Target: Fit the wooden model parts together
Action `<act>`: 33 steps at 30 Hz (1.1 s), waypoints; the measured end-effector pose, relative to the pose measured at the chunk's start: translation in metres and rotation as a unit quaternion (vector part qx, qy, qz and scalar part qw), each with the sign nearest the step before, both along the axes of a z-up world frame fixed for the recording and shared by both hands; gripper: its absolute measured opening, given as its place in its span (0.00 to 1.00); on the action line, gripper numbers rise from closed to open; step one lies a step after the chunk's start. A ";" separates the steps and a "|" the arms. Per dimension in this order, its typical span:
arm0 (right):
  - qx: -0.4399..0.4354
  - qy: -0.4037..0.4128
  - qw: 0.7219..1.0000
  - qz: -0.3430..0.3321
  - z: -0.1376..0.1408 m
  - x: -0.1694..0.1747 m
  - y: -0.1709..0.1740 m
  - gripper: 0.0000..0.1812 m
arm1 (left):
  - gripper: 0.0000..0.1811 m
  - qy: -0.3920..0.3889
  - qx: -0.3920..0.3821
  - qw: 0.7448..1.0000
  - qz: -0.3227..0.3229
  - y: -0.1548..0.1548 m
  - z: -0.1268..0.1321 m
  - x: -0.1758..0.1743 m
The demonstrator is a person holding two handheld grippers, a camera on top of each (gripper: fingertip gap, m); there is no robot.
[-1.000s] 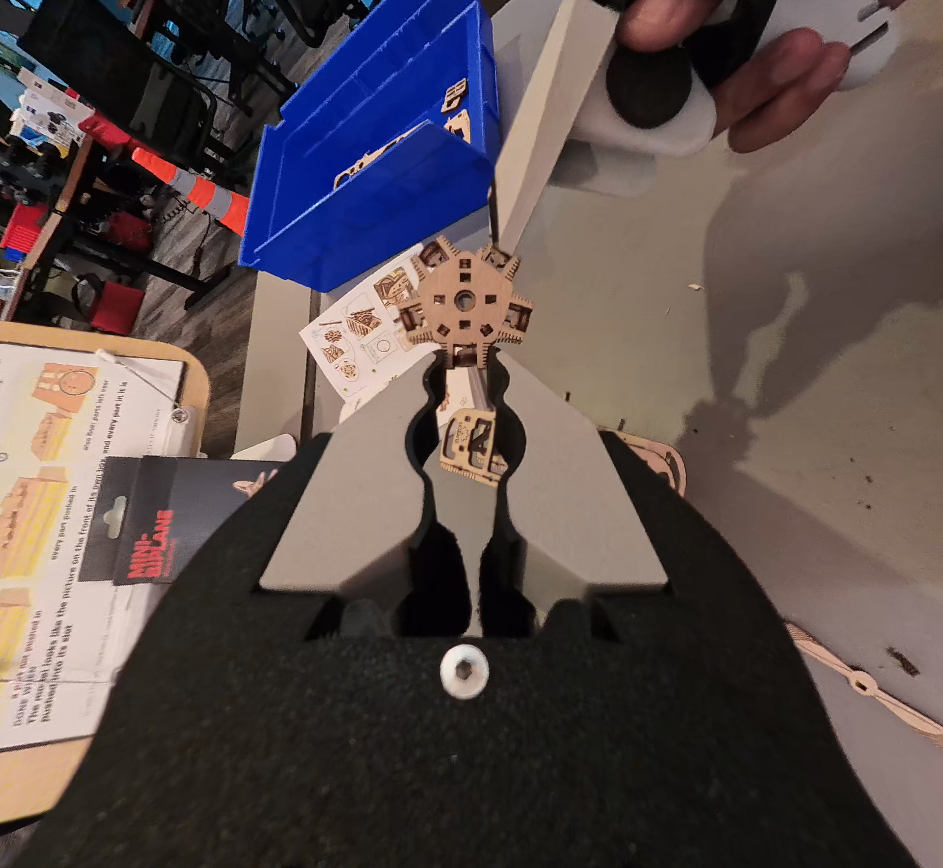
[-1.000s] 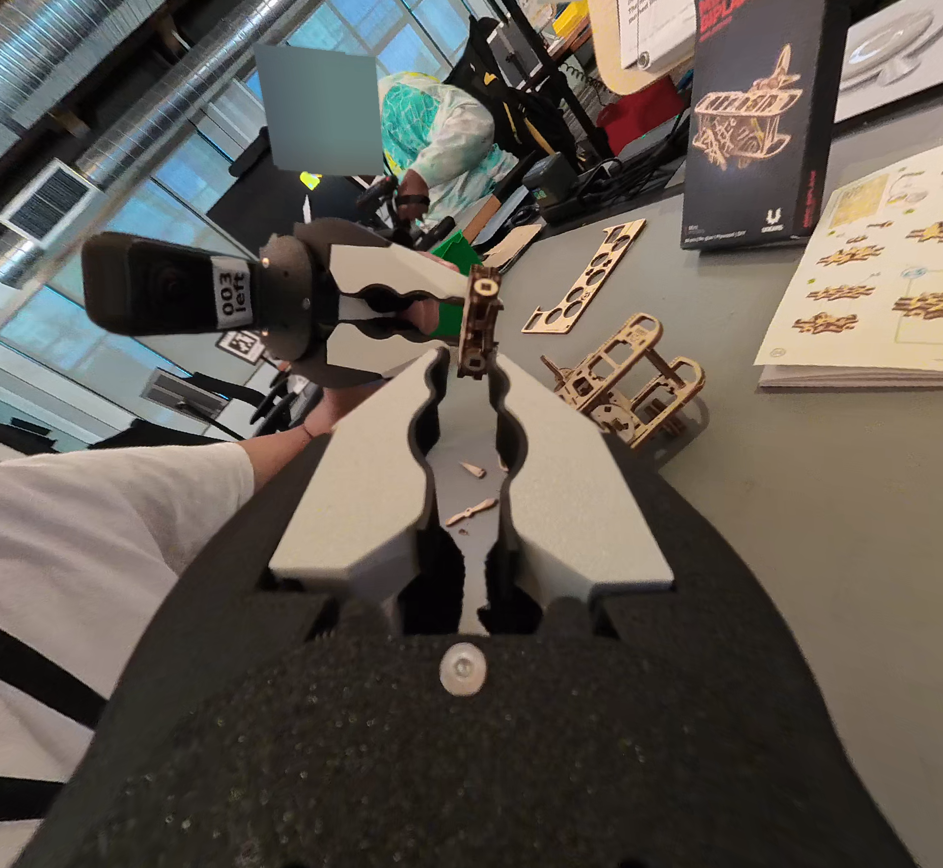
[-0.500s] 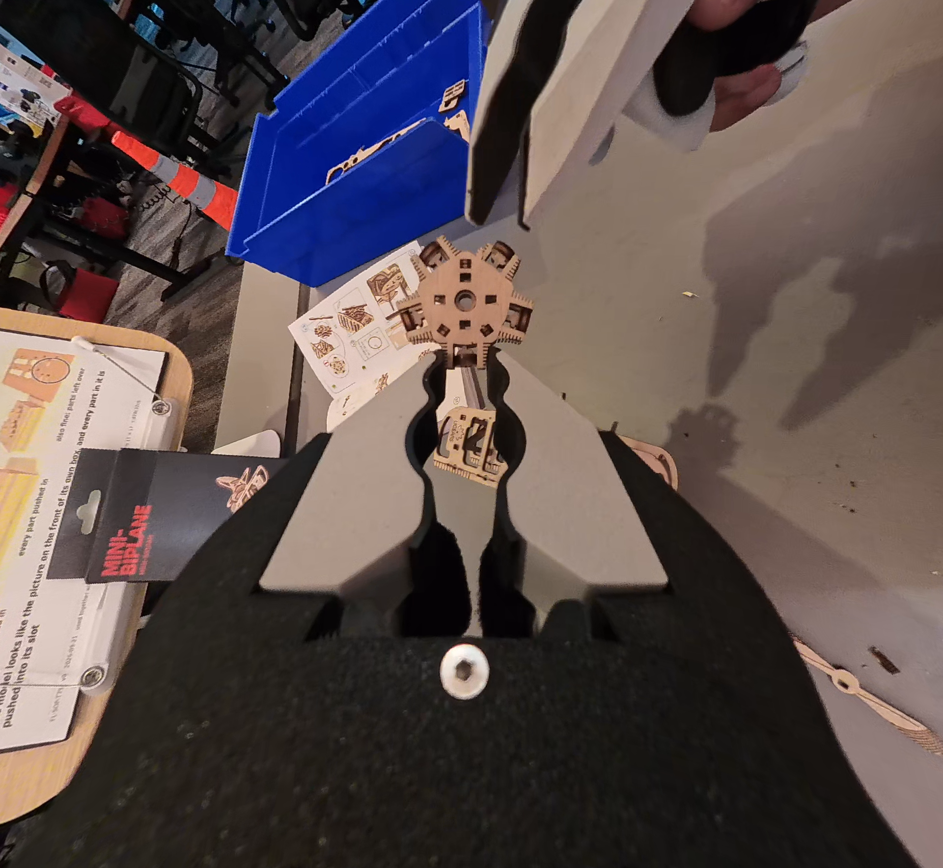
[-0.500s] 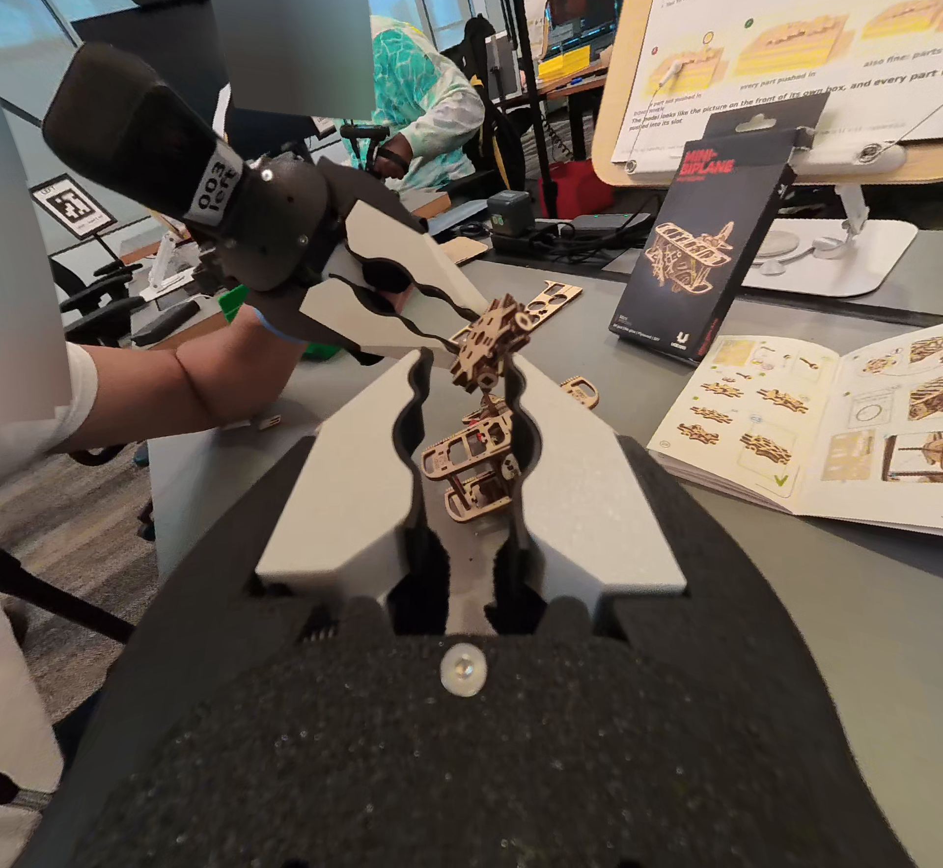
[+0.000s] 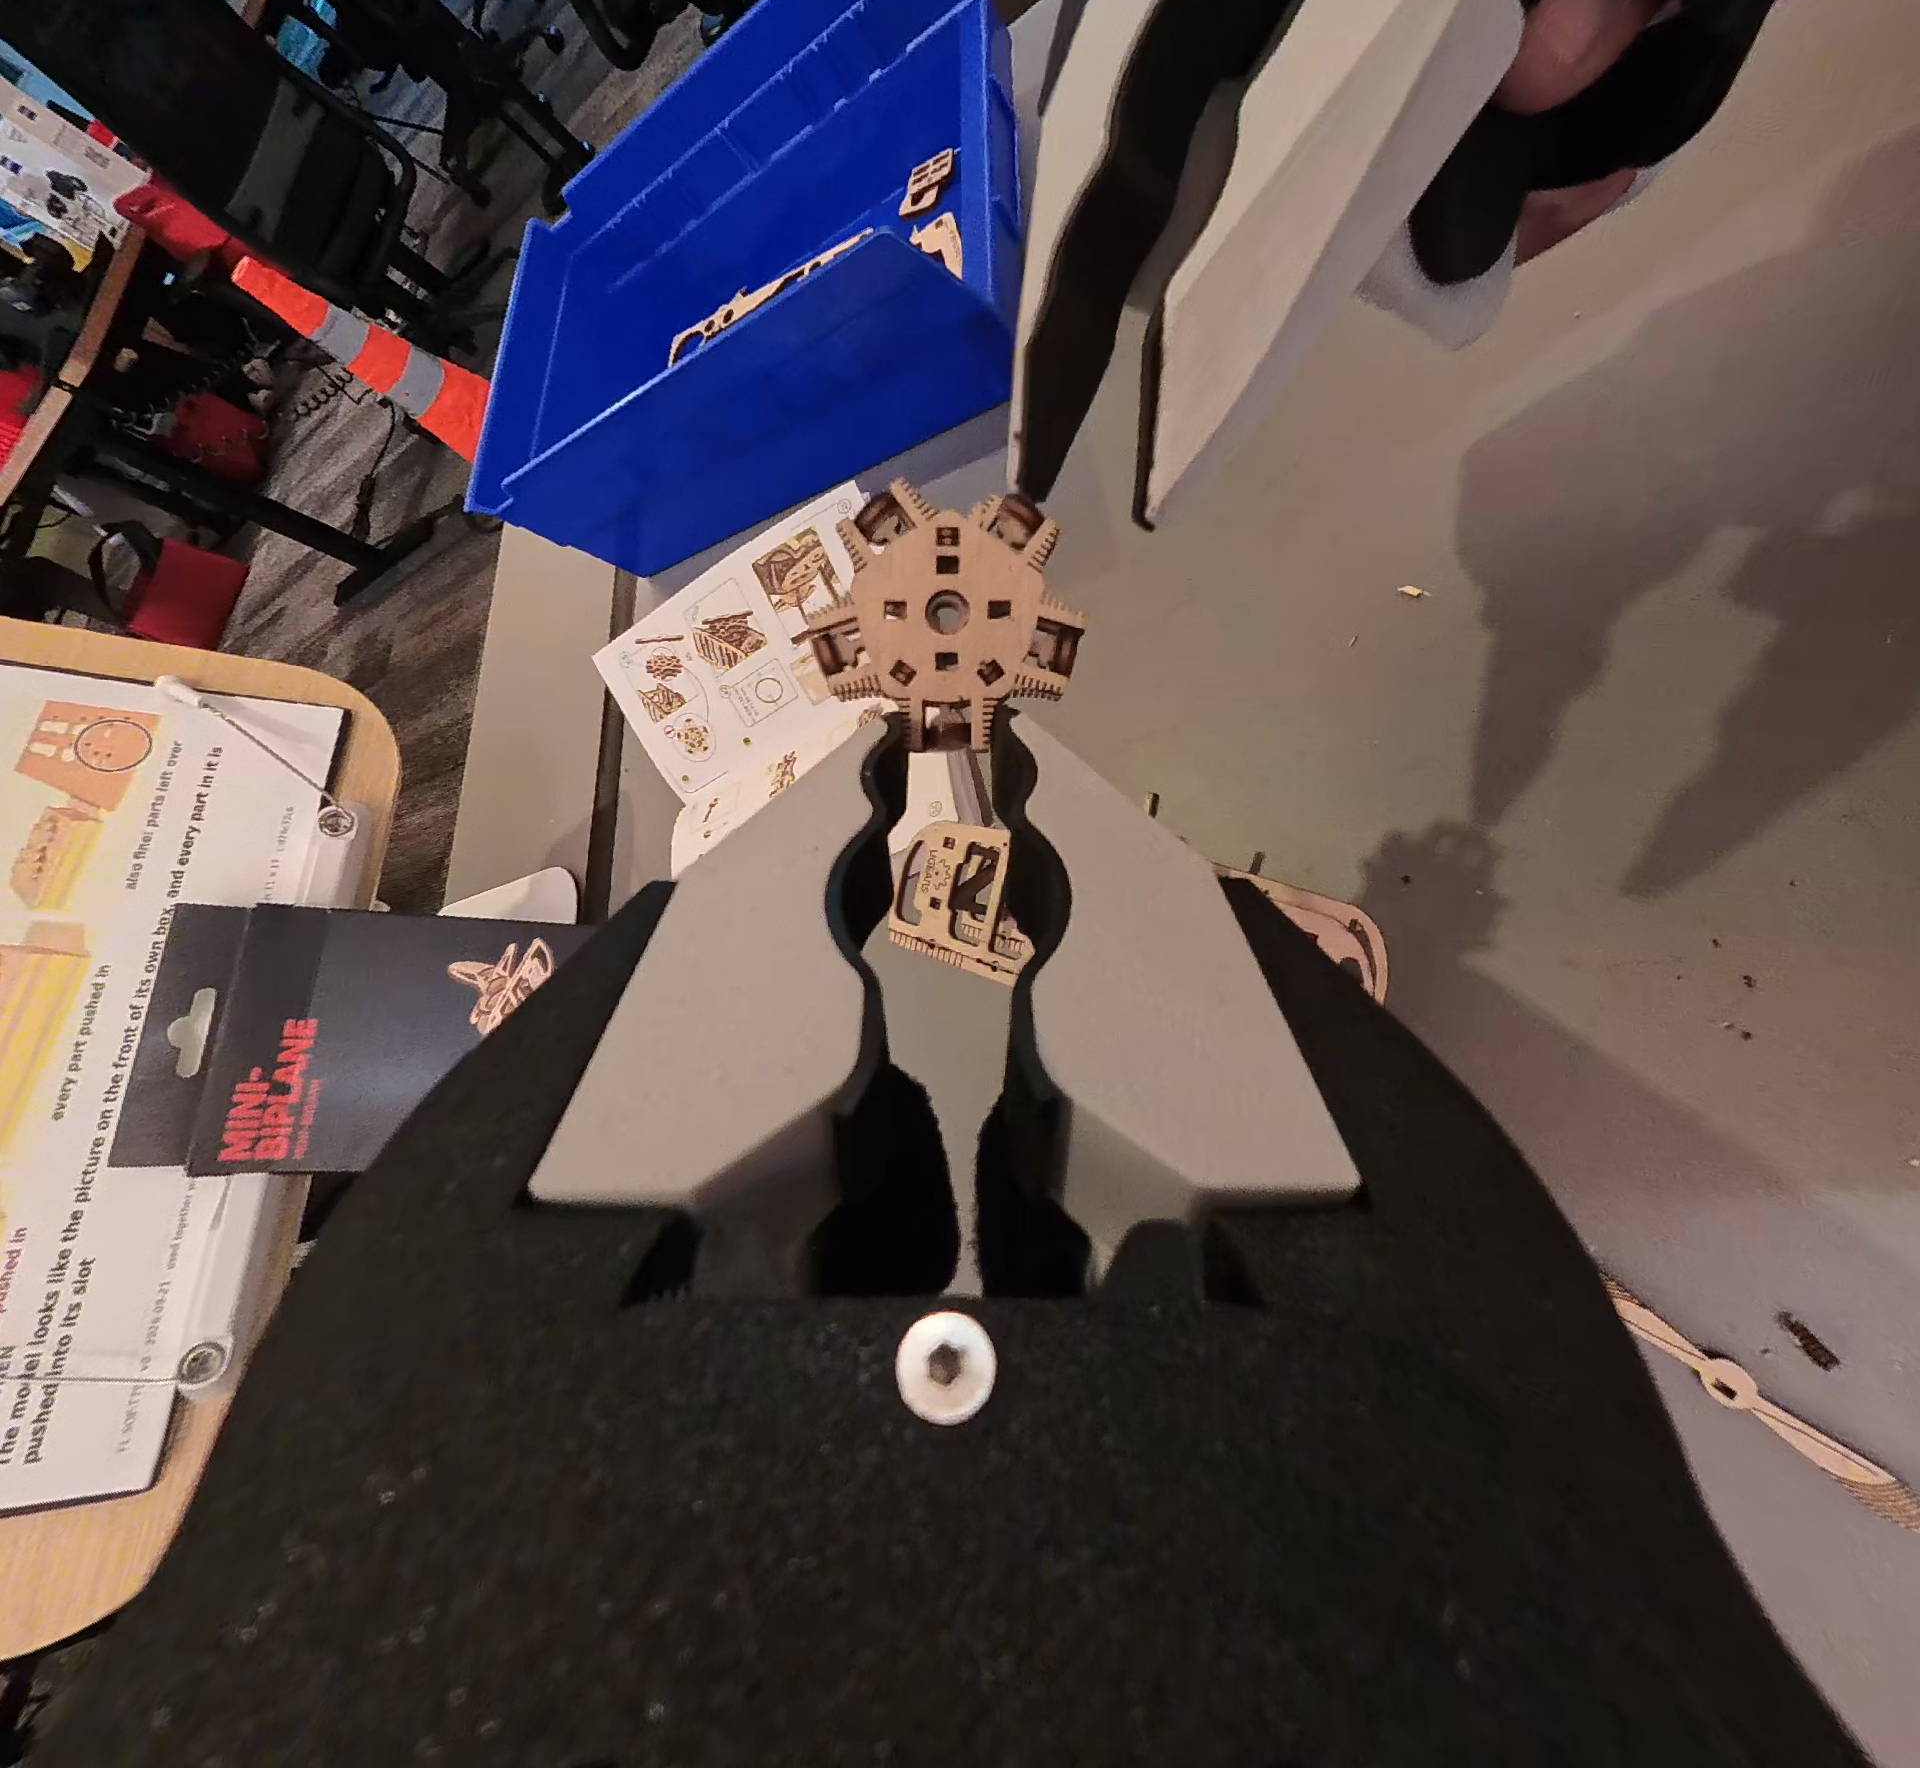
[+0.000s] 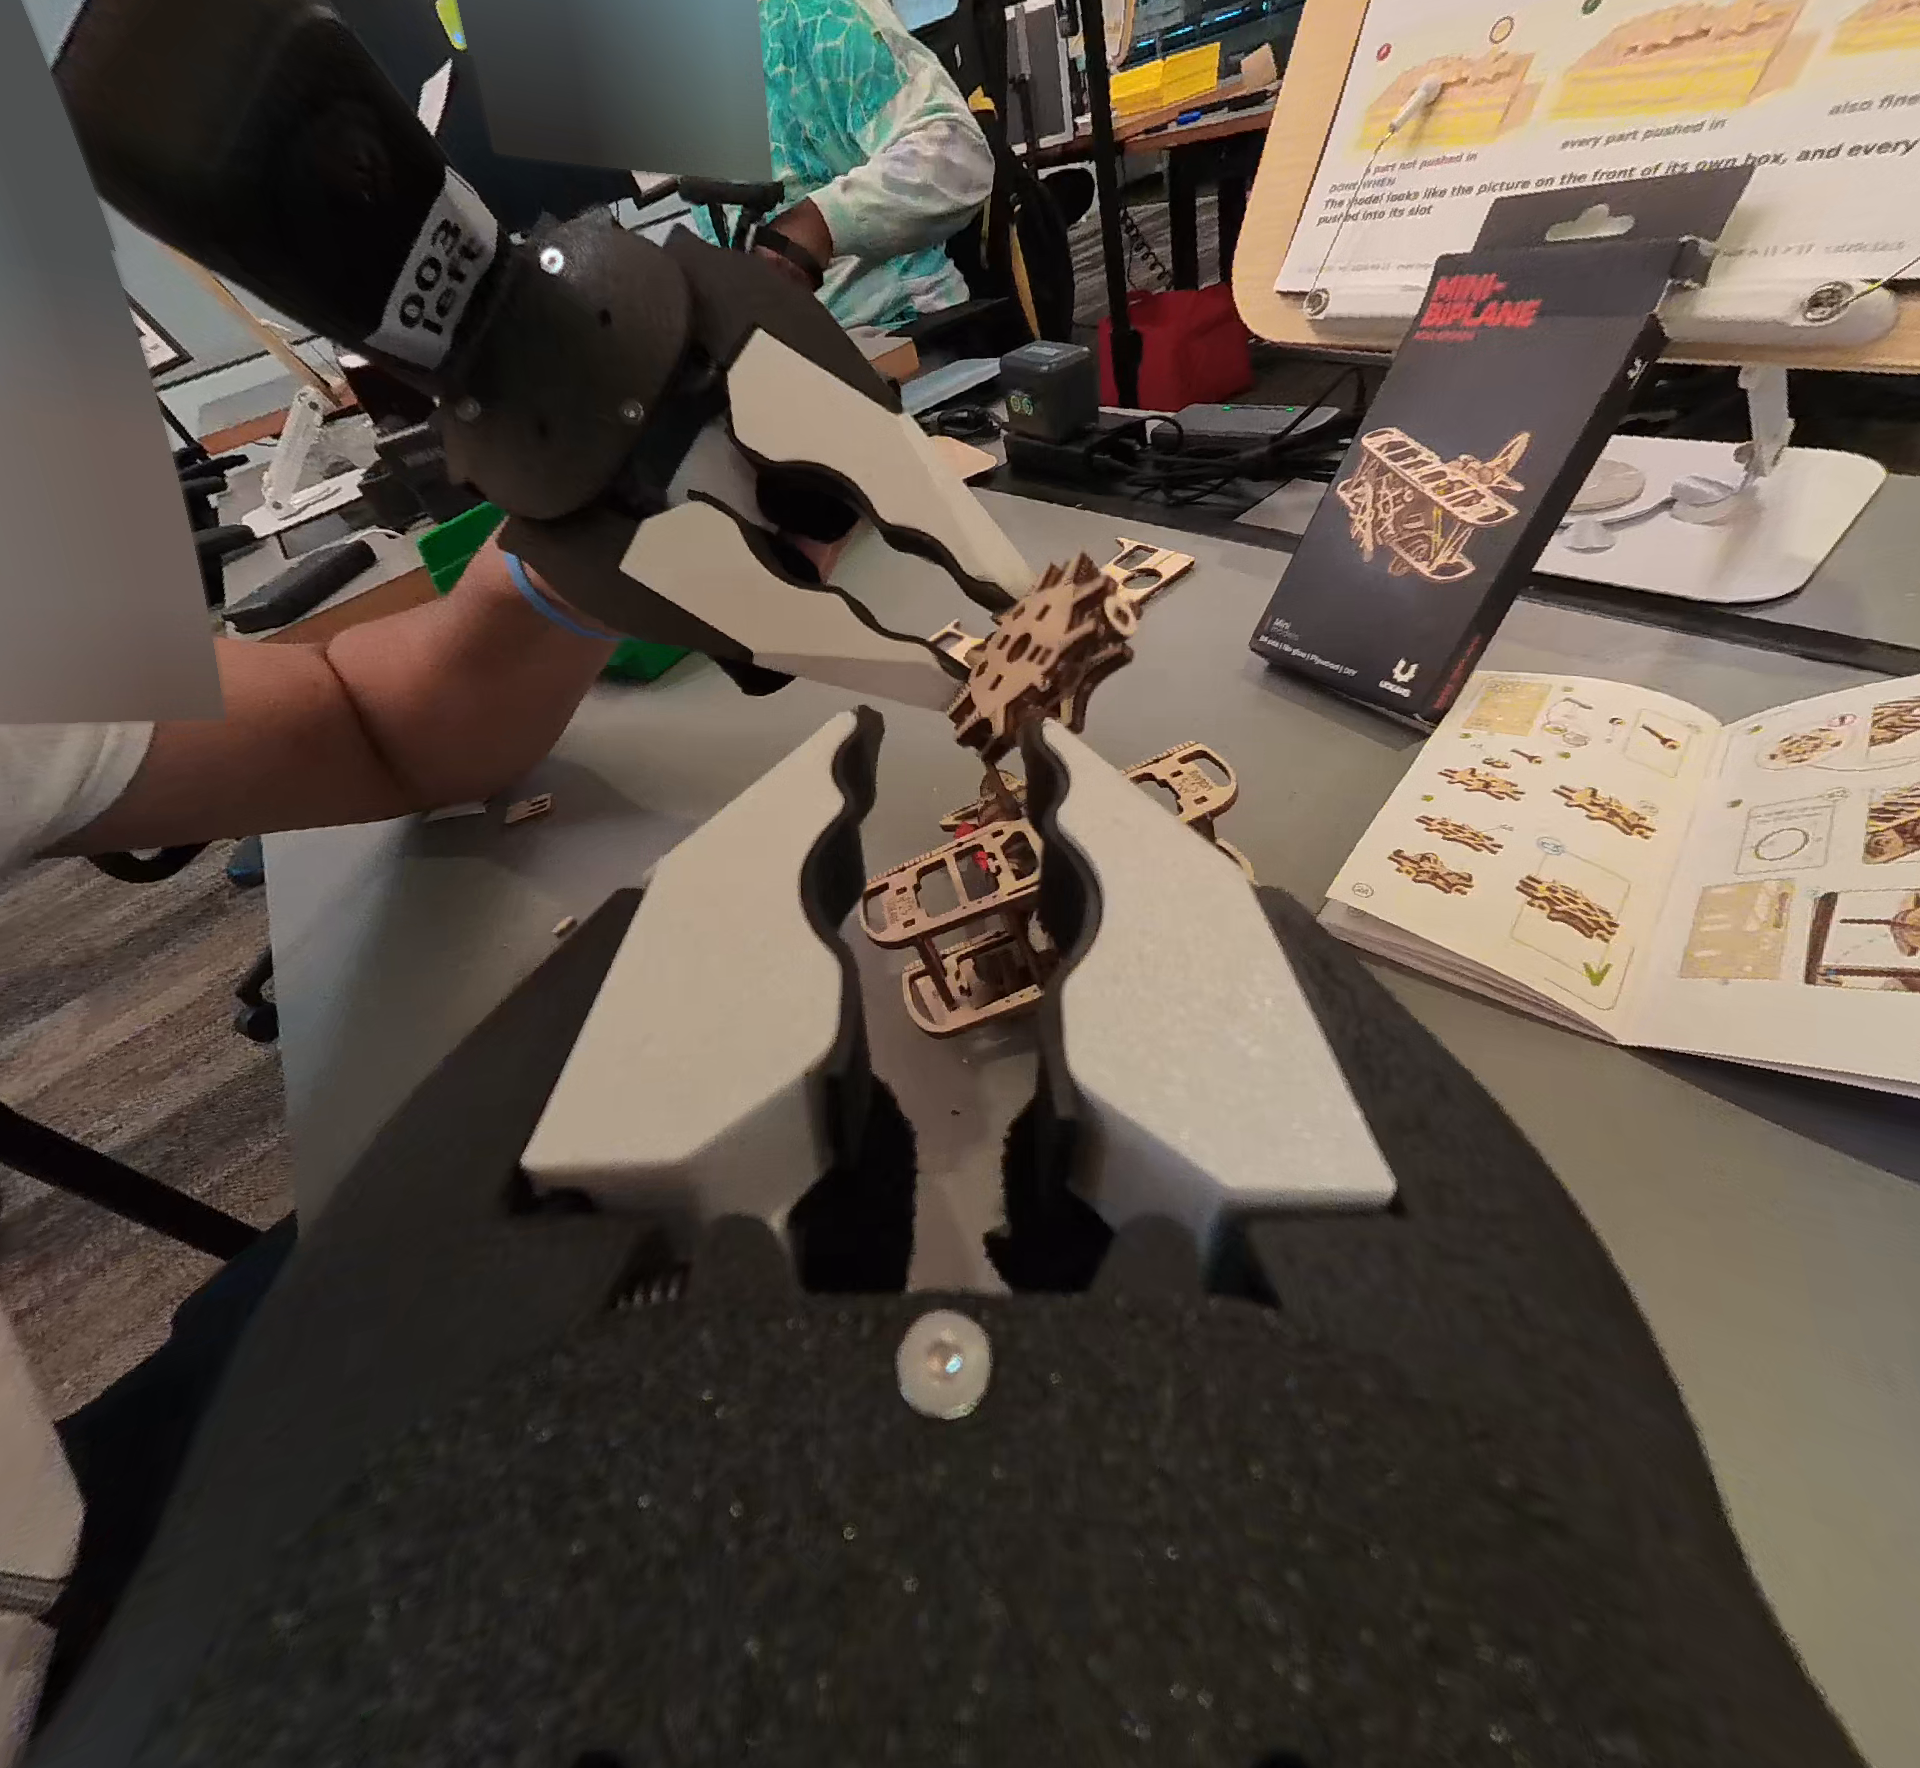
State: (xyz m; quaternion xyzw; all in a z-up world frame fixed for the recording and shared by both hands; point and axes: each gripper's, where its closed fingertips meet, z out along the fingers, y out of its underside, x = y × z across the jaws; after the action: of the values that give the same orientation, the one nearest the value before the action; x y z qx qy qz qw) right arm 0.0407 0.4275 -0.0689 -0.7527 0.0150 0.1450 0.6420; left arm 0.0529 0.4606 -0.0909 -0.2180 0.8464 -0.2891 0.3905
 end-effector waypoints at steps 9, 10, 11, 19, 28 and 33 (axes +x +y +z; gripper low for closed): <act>-0.002 0.000 1.000 0.000 0.001 0.001 -0.001 0.14 | 0.07 0.000 -0.002 1.000 -0.002 0.000 0.001 -0.001; -0.003 0.002 1.000 0.001 0.000 0.000 0.000 0.15 | 0.07 0.000 -0.002 1.000 -0.003 -0.001 0.002 -0.001; -0.004 0.004 1.000 0.002 0.000 -0.001 0.000 0.15 | 0.07 -0.001 0.000 1.000 -0.002 -0.001 0.002 -0.001; 0.026 -0.041 0.999 -0.014 0.011 0.017 -0.009 0.19 | 0.07 -0.010 -0.016 1.000 -0.008 -0.001 0.005 0.000; 0.151 -0.119 0.973 0.127 0.032 -0.007 -0.012 0.38 | 0.07 0.000 -0.154 0.983 -0.102 -0.032 0.022 -0.014; 0.114 -0.200 0.963 0.142 0.018 -0.013 -0.005 0.37 | 0.08 -0.008 -0.123 0.987 -0.102 -0.036 0.015 -0.015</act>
State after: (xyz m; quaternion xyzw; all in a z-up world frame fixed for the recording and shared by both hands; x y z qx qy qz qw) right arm 0.0281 0.4220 -0.0510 -0.6824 -0.2377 0.0821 0.6863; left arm 0.0384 0.4247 -0.0762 -0.1742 0.8192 -0.4311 0.3356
